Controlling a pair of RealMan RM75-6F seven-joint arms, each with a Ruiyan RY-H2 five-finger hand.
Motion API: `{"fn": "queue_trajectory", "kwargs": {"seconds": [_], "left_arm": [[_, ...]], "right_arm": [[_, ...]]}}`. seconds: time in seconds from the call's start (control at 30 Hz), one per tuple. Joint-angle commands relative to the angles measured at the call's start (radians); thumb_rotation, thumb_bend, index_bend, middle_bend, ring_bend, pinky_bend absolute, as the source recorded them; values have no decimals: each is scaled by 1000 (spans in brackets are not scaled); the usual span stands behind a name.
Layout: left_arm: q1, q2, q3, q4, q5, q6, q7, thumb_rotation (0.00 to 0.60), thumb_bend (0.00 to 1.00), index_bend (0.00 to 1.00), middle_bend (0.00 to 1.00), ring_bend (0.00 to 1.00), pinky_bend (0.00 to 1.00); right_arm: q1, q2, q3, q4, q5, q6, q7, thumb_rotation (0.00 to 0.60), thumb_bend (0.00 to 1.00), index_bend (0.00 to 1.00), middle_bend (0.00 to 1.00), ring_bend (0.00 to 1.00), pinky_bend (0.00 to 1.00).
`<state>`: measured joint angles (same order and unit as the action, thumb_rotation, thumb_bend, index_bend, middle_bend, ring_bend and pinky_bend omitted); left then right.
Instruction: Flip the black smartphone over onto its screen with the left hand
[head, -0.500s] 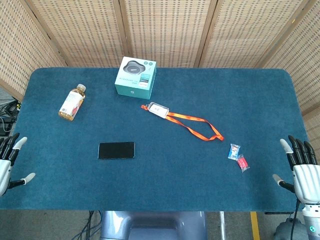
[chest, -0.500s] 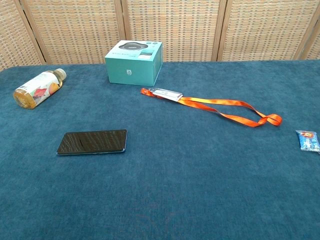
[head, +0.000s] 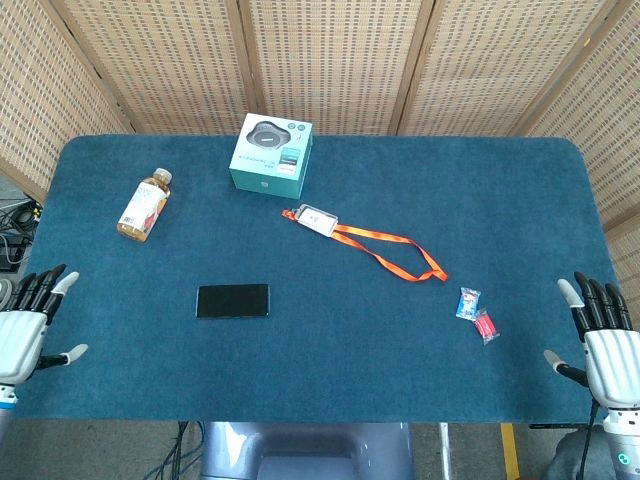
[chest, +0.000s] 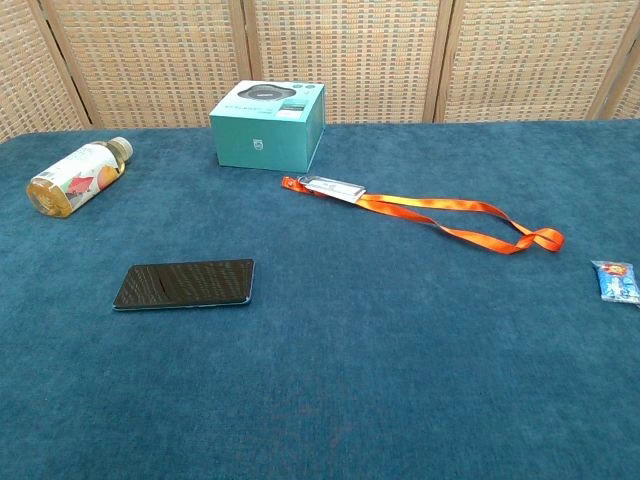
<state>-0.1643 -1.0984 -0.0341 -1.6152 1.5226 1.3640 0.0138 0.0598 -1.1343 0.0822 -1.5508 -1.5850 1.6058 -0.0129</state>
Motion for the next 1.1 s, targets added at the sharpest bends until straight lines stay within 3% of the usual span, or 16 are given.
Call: {"fn": "queue_trajectory", "kwargs": {"seconds": [0.03, 0.2, 0.37, 0.43, 0.63, 1.1], "left_arm": [[-129, -10, -37, -66, -42, -183, 66, 600, 0, 0, 0, 0, 0], [-268, -66, -106, -110, -166, -359, 212, 600, 0, 14, 0, 0, 0], [-383, -182, -161, -76, -309, -461, 334, 600, 44, 178, 0, 0, 0], [-420, -228, -173, -52, -372, -483, 382, 600, 77, 192, 0, 0, 0], [-484, -292, -181, -43, -527, -506, 484, 600, 170, 217, 0, 0, 0], [-617, -424, -162, 3, -849, -505, 617, 600, 171, 227, 0, 0, 0]], "right_arm": [[3, 0, 2, -1, 6, -8, 1, 600, 0, 0, 0, 0, 0], [6, 0, 5, 3, 20, -20, 6, 600, 0, 0, 0, 0, 0], [10, 2, 10, 7, 30, -30, 15, 600, 0, 0, 0, 0, 0], [11, 1, 9, 10, 33, -35, 19, 600, 0, 0, 0, 0, 0], [15, 0, 9, 13, 36, -44, 26, 600, 0, 0, 0, 0, 0], [23, 5, 9, 19, 47, -68, 56, 600, 0, 0, 0, 0, 0]]}}
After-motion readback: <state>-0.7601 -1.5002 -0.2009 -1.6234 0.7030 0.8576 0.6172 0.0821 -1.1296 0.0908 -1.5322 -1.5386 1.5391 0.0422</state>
